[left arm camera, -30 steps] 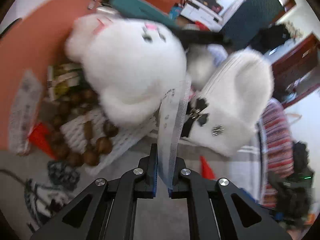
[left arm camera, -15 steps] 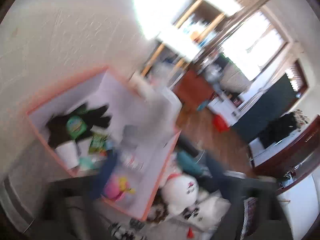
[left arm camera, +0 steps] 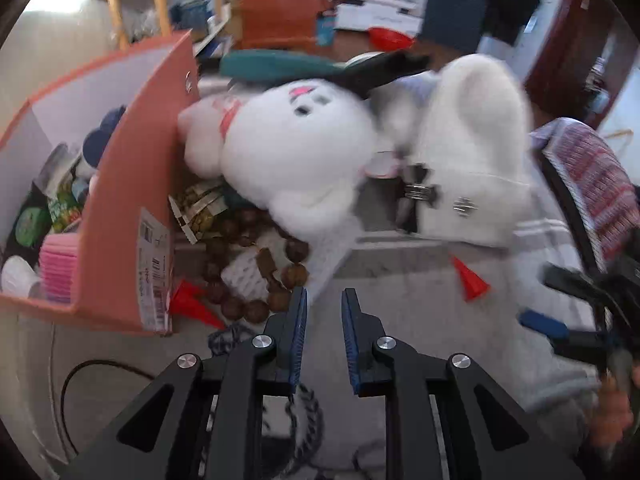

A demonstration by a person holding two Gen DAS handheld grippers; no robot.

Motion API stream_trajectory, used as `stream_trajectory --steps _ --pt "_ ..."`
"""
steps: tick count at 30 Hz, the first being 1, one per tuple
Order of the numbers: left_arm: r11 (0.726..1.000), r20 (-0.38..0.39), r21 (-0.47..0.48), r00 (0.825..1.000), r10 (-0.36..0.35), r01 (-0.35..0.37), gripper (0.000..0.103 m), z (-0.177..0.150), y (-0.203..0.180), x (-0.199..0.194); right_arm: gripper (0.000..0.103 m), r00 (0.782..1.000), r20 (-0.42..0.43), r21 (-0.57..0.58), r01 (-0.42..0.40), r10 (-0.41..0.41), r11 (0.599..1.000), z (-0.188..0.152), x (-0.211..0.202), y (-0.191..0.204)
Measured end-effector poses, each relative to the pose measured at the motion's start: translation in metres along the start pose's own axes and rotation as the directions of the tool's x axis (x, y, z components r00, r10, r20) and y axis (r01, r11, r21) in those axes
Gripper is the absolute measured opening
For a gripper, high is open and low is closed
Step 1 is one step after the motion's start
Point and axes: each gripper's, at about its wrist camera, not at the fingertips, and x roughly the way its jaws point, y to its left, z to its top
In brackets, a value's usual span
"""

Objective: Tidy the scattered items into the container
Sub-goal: 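Grasp the brown bead bracelet with the left gripper and drop it into the box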

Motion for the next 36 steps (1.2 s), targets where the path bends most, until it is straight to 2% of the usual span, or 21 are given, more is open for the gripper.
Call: stream_trajectory --steps 2,4,8,10,12,16,17,19,21,23,26,28,29,30,32,36 --pt "1.000 -0.009 -0.007 1.000 0.014 -0.014 0.015 0.007 0.006 0.015 0.061 1.000 -0.013 0.017 -0.021 0.021 1.000 0.001 0.002 -0.001" --pt "1.000 -0.039 0.027 0.999 0.006 -0.005 0.015 0.012 0.004 0.031 0.061 0.999 -0.026 0.020 -0.032 0.033 0.999 0.001 0.006 0.000" --pt "0.995 -0.145 0.102 0.989 0.007 0.007 0.018 0.010 -0.004 0.063 0.061 0.997 -0.058 0.019 -0.052 0.053 0.998 0.000 0.013 0.004" --pt "0.998 -0.173 0.056 0.985 -0.017 0.027 0.016 0.013 0.001 0.063 0.061 0.997 -0.066 0.022 -0.049 0.050 0.999 -0.001 0.015 0.003" --pt "0.997 -0.197 -0.029 0.977 -0.080 0.076 0.016 0.013 0.011 0.058 0.061 0.997 -0.064 0.031 -0.047 0.049 0.998 -0.001 0.014 0.001" --pt "0.980 -0.243 -0.096 0.951 -0.193 0.175 0.018 0.004 0.023 0.052 0.061 0.996 -0.061 0.058 -0.061 0.064 0.996 -0.002 0.012 -0.003" --pt "0.977 -0.238 -0.099 0.949 -0.206 0.188 0.022 0.001 0.025 0.050 0.061 0.996 -0.065 0.056 -0.060 0.063 0.997 -0.003 0.013 -0.003" --pt "0.971 -0.244 -0.095 0.941 -0.236 0.219 0.040 -0.003 0.026 0.049 0.061 0.995 -0.078 0.049 -0.058 0.062 0.997 -0.006 0.014 -0.001" --pt "0.968 -0.258 -0.066 0.933 -0.252 0.243 0.072 -0.008 0.020 0.048 0.061 0.994 -0.089 0.048 -0.060 0.064 0.997 -0.008 0.015 -0.001" --pt "0.975 -0.272 0.010 0.939 -0.213 0.224 0.080 -0.013 0.006 0.048 0.061 0.994 -0.091 0.052 -0.056 0.060 0.997 -0.007 0.015 -0.003" --pt "0.977 -0.281 0.168 0.956 -0.080 0.131 0.080 -0.025 -0.013 0.059 0.061 0.995 -0.089 0.065 -0.049 0.054 0.997 -0.006 0.016 -0.007" --pt "0.975 -0.285 0.212 0.959 0.004 0.059 0.055 -0.034 -0.016 0.068 0.061 0.994 -0.092 0.067 -0.048 0.054 0.997 -0.005 0.017 -0.008" --pt "0.981 -0.284 0.192 0.959 0.018 0.039 0.035 -0.035 -0.012 0.067 0.061 0.994 -0.095 0.065 -0.048 0.054 0.997 -0.005 0.017 -0.009" --pt "0.989 -0.290 0.135 0.957 -0.016 0.057 0.015 -0.033 -0.005 0.064 0.061 0.994 -0.096 0.063 -0.046 0.052 0.997 -0.004 0.018 -0.009" --pt "0.991 -0.304 0.013 0.945 -0.121 0.131 0.015 -0.029 0.010 0.052 0.061 0.994 -0.096 0.066 -0.046 0.053 0.997 -0.004 0.018 -0.009" --pt "0.979 -0.203 -0.073 0.958 -0.201 0.190 0.015 -0.021 0.028 -0.006 0.061 0.993 -0.095 0.059 -0.061 0.066 0.996 -0.004 0.017 -0.006"
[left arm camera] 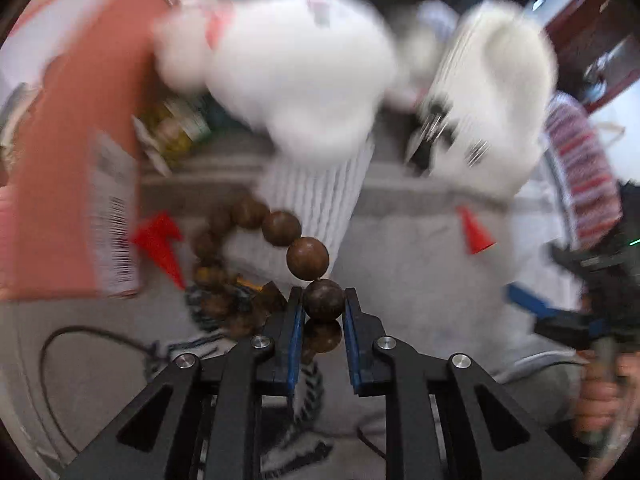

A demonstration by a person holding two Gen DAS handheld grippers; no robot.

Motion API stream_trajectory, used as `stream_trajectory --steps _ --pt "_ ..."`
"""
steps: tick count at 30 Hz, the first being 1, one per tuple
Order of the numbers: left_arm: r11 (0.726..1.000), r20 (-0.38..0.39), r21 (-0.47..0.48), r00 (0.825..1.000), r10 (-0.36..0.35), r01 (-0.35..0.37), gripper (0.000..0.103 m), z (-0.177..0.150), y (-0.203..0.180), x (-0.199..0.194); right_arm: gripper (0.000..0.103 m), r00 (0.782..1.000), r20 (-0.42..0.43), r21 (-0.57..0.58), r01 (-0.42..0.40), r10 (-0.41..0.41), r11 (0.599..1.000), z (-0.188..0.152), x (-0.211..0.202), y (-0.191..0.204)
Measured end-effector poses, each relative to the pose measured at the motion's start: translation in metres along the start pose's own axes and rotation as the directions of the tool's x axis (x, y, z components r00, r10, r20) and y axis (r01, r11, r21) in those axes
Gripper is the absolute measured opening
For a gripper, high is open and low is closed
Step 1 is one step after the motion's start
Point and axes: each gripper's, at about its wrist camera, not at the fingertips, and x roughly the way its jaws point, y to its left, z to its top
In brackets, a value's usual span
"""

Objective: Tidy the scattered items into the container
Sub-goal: 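Grasp the brown bead bracelet with the left gripper and drop it into the box, then grasp the red cone with the right gripper and drop it into the box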

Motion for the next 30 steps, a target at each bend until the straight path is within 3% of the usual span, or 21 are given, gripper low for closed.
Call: stream_trajectory --steps 4,9,11,13,14,15,16,17,19,23,27,30 --pt "0.990 0.125 -0.100 0.989 -0.084 0.097 0.015 0.012 0.014 -0.077 0.061 1.000 0.001 -0.006 0.000 0.000 1.000 -0.001 -0.001 0.001" --pt "0.988 0.315 -0.102 0.946 -0.077 0.114 0.015 0.042 0.030 -0.185 0.061 1.000 0.010 0.011 0.001 -0.001 1.000 -0.001 -0.004 -0.003" --pt "0.987 0.418 -0.141 0.908 -0.016 0.082 0.015 0.053 0.052 -0.240 0.061 1.000 0.008 0.006 0.004 -0.004 1.000 -0.001 -0.003 -0.002" --pt "0.971 0.526 -0.240 0.842 0.123 0.007 0.019 0.064 0.081 -0.278 0.061 1.000 0.002 -0.004 0.009 -0.009 1.000 -0.002 -0.001 0.000" --pt "0.951 0.553 -0.306 0.808 0.204 -0.030 0.038 0.066 0.098 -0.294 0.061 1.000 -0.001 -0.010 0.011 -0.011 1.000 -0.003 0.000 0.001" --pt "0.927 0.553 -0.371 0.788 0.271 -0.059 0.079 0.067 0.113 -0.304 0.061 1.000 -0.003 -0.016 0.013 -0.013 1.000 -0.004 0.001 0.002" --pt "0.902 0.531 -0.426 0.789 0.310 -0.069 0.096 0.069 0.127 -0.307 0.061 1.000 -0.005 -0.023 0.016 -0.016 1.000 -0.004 0.001 0.003" --pt "0.888 0.508 -0.457 0.803 0.311 -0.055 0.103 0.069 0.139 -0.305 0.061 1.000 -0.006 -0.032 0.020 -0.021 0.999 -0.005 0.002 0.004" --pt "0.878 0.474 -0.479 0.841 0.261 -0.003 0.103 0.061 0.149 -0.289 0.062 0.999 -0.011 -0.057 0.032 -0.033 0.998 -0.006 0.004 0.008" --pt "0.893 0.385 -0.445 0.914 0.129 0.061 0.103 0.026 0.128 -0.225 0.063 0.998 -0.022 -0.118 0.056 -0.059 0.991 -0.011 0.012 0.019" --pt "0.921 0.261 -0.383 0.965 0.028 0.077 0.103 -0.028 0.077 -0.140 0.063 0.998 -0.036 -0.136 0.043 -0.049 0.990 -0.016 0.031 0.030" --pt "0.927 0.112 -0.366 0.993 -0.040 0.078 0.102 -0.064 0.052 -0.073 0.062 0.992 -0.022 -0.226 0.113 -0.121 0.967 -0.016 0.050 0.047"
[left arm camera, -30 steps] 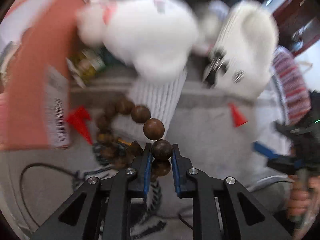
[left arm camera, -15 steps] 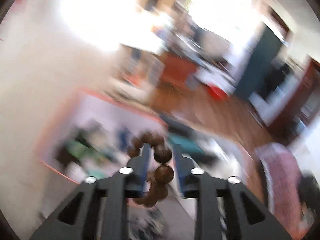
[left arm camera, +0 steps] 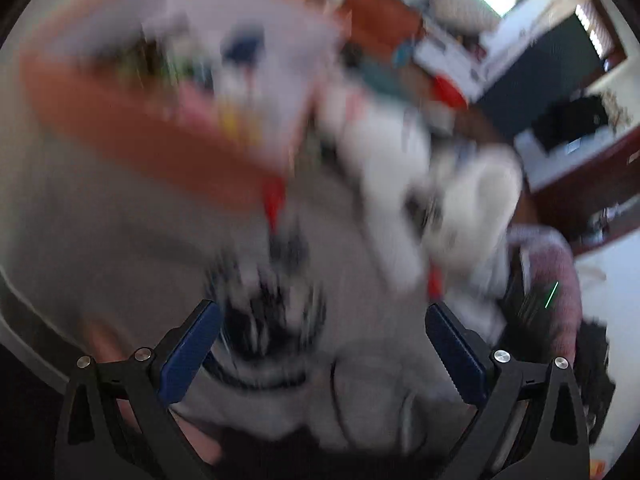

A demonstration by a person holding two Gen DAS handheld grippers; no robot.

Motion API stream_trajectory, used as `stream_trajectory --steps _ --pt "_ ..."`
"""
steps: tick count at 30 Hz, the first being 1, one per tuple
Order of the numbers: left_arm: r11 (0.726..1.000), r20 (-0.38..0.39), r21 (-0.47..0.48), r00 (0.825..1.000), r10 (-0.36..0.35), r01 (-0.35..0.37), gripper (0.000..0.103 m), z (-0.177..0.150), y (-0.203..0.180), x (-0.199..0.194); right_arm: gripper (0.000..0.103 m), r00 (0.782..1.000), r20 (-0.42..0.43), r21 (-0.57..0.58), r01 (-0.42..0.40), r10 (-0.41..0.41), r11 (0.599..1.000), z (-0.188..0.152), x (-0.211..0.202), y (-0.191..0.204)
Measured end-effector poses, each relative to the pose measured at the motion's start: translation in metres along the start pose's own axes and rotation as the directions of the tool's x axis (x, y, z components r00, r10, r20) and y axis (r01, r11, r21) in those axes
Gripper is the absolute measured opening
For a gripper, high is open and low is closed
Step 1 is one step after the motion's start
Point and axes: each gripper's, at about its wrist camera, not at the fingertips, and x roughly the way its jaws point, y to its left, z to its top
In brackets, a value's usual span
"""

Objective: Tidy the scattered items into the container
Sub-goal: 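Grasp the red cone with the right gripper and drop it into the box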

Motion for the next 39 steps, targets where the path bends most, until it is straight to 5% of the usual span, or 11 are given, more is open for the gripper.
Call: stream_trajectory --steps 3,5,8,13,22,27,28,31,32,37,39 --pt "0.998 -0.121 -0.063 0.993 0.012 -0.020 0.097 -0.028 0.013 0.036 0.062 0.995 0.005 -0.031 0.098 -0.098 0.995 0.007 0.023 0.006" --pt "0.998 -0.107 -0.066 0.994 -0.019 0.012 0.096 -0.026 0.010 0.037 0.049 0.992 0.003 -0.003 0.126 -0.126 0.992 0.012 0.038 -0.001" --pt "0.999 -0.036 -0.036 0.999 -0.029 0.028 0.096 -0.025 0.002 0.030 0.015 0.994 -0.001 0.032 0.110 -0.110 0.993 0.011 0.053 -0.011" --pt "0.984 -0.121 -0.162 0.988 -0.099 0.079 0.096 -0.027 0.018 0.049 0.005 0.998 0.052 -0.010 0.035 -0.034 0.999 -0.008 0.022 0.017" --pt "0.973 -0.125 -0.203 0.983 -0.138 0.111 0.096 -0.029 0.020 0.055 0.005 0.989 0.083 -0.230 -0.098 0.119 0.968 -0.050 -0.031 0.147" --pt "0.966 -0.124 -0.222 0.979 -0.161 0.131 0.097 -0.029 0.027 0.057 0.005 0.981 -0.010 -0.449 -0.179 0.195 0.876 -0.080 -0.011 0.265" --pt "0.966 -0.124 -0.222 0.979 -0.163 0.133 0.097 -0.029 0.028 0.057 0.005 0.983 -0.029 -0.482 -0.173 0.182 0.859 -0.084 -0.002 0.283" --pt "0.964 -0.122 -0.229 0.978 -0.166 0.135 0.097 -0.029 0.030 0.057 0.046 0.997 -0.019 -0.563 -0.072 0.074 0.823 -0.098 0.025 0.321" --pt "0.963 -0.119 -0.231 0.979 -0.168 0.137 0.097 -0.029 0.031 0.056 0.051 0.998 -0.001 -0.588 -0.046 0.056 0.808 -0.102 0.028 0.323" --pt "0.950 -0.118 -0.271 0.974 -0.193 0.156 0.097 -0.028 0.038 0.057 0.050 0.995 0.044 -0.604 0.097 -0.089 0.791 -0.095 0.042 0.270" --pt "0.941 -0.109 -0.293 0.972 -0.209 0.169 0.097 -0.028 0.041 0.056 0.050 0.975 0.027 -0.648 0.184 -0.219 0.739 -0.081 0.062 0.238"
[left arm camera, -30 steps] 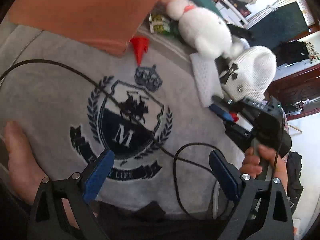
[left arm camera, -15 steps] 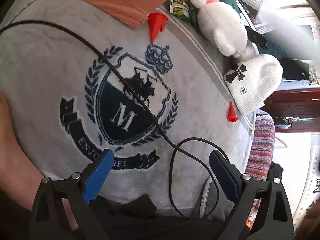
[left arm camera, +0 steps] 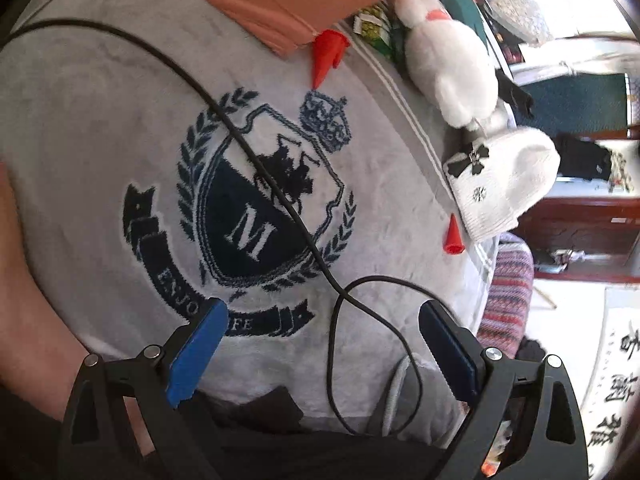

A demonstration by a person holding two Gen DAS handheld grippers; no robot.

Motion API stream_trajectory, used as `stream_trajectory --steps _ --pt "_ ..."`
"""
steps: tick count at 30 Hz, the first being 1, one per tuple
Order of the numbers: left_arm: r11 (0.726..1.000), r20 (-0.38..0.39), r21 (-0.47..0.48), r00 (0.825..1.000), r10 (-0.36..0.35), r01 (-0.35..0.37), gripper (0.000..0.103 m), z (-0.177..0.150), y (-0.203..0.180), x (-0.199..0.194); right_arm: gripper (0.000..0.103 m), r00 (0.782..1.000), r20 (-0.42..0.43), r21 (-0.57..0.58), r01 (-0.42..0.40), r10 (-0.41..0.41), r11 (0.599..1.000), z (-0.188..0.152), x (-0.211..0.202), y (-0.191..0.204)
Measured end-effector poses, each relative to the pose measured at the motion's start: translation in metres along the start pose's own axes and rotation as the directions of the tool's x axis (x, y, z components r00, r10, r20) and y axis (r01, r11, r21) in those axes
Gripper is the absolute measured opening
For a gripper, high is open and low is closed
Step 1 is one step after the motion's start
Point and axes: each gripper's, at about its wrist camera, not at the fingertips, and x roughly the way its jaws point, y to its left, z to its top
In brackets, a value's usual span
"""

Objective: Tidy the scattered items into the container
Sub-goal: 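Grasp the red cone with the right gripper and drop it into the box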

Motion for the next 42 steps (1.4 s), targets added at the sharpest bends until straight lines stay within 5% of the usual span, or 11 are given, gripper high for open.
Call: stream_trajectory --steps 3,5,10,15,18,28,36,38,39,40,42 --pt "1.000 0.005 0.001 1.000 -0.003 0.003 0.097 0.000 -0.001 0.000 0.050 0.978 -0.156 -0.168 0.108 -0.135 0.980 -0.018 0.046 -0.031" --pt "1.000 0.001 0.001 1.000 0.005 -0.005 0.097 0.000 -0.001 0.001 0.050 0.968 -0.197 -0.283 0.093 -0.152 0.955 -0.028 0.071 -0.033" --pt "1.000 -0.011 -0.002 1.000 0.021 -0.021 0.097 0.001 0.001 0.006 0.050 0.946 -0.211 -0.562 0.087 -0.244 0.823 -0.030 0.133 -0.025" --pt "0.999 -0.030 -0.010 0.999 0.037 -0.037 0.097 0.004 0.003 0.011 0.048 0.907 -0.259 -0.705 0.059 -0.334 0.707 -0.036 0.179 -0.030" --pt "0.999 -0.031 -0.013 0.999 0.045 -0.045 0.097 0.004 0.004 0.012 0.027 0.917 -0.254 -0.682 0.055 -0.307 0.730 -0.035 0.172 -0.035" --pt "0.999 -0.042 -0.018 0.999 0.030 -0.031 0.097 0.000 0.007 0.009 0.026 0.952 -0.166 -0.563 0.124 -0.259 0.817 -0.043 0.067 -0.039" --pt "1.000 -0.033 0.001 0.999 0.023 -0.023 0.097 -0.002 0.003 0.008 0.026 0.982 0.082 -0.621 0.186 -0.173 0.761 0.013 -0.005 0.097" --pt "1.000 -0.033 0.008 0.999 0.024 -0.024 0.097 -0.001 0.003 0.011 0.040 0.979 0.164 -0.637 0.201 -0.124 0.744 0.025 -0.016 0.132" --pt "1.000 -0.032 0.012 0.999 0.025 -0.024 0.097 -0.001 0.002 0.012 0.057 0.975 0.196 -0.645 0.207 -0.103 0.735 0.032 -0.020 0.144" --pt "1.000 -0.032 0.016 0.999 0.024 -0.024 0.097 -0.002 0.001 0.013 0.091 0.967 0.236 -0.649 0.227 -0.092 0.726 0.035 -0.023 0.153" --pt "1.000 -0.033 0.020 0.999 0.021 -0.021 0.097 -0.003 0.000 0.013 0.094 0.953 0.295 -0.649 0.256 -0.073 0.716 0.039 -0.026 0.164"
